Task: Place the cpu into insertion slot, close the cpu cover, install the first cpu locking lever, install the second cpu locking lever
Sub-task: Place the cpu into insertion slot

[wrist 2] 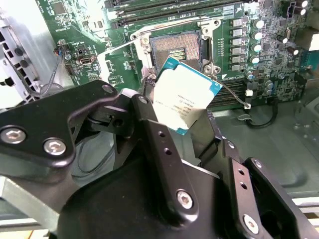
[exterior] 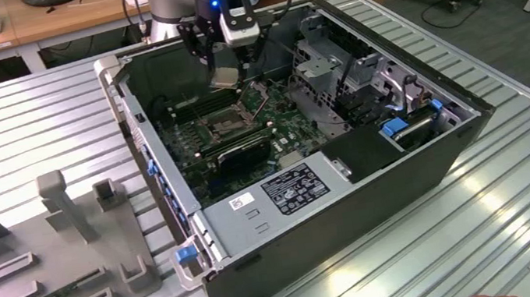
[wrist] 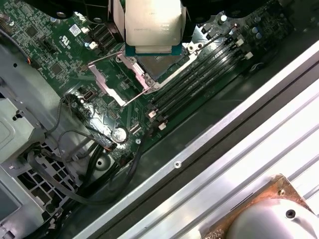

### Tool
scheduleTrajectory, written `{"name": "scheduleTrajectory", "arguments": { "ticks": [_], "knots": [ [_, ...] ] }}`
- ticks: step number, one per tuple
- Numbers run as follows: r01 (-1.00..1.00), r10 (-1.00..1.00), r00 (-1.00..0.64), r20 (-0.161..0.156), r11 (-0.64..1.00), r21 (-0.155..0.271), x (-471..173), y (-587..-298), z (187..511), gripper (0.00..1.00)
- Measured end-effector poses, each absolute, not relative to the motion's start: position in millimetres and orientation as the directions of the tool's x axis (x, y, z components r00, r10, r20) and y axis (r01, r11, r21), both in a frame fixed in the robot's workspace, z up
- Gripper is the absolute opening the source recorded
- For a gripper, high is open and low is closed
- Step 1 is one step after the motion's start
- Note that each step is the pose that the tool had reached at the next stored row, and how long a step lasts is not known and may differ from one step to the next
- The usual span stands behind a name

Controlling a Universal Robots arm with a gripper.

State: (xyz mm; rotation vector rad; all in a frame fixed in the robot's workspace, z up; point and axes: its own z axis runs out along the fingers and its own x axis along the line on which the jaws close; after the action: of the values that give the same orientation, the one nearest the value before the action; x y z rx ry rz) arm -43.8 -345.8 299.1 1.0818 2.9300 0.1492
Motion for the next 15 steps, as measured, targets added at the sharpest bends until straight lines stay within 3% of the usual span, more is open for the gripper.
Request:
{"name": "scheduleTrajectory", "arguments": {
  "ticks": [15],
  "knots": [
    [0.692,0.693,-0.720,0.019,0.716,0.095,-43.9,-345.8,298.7,0.54]
  ]
}}
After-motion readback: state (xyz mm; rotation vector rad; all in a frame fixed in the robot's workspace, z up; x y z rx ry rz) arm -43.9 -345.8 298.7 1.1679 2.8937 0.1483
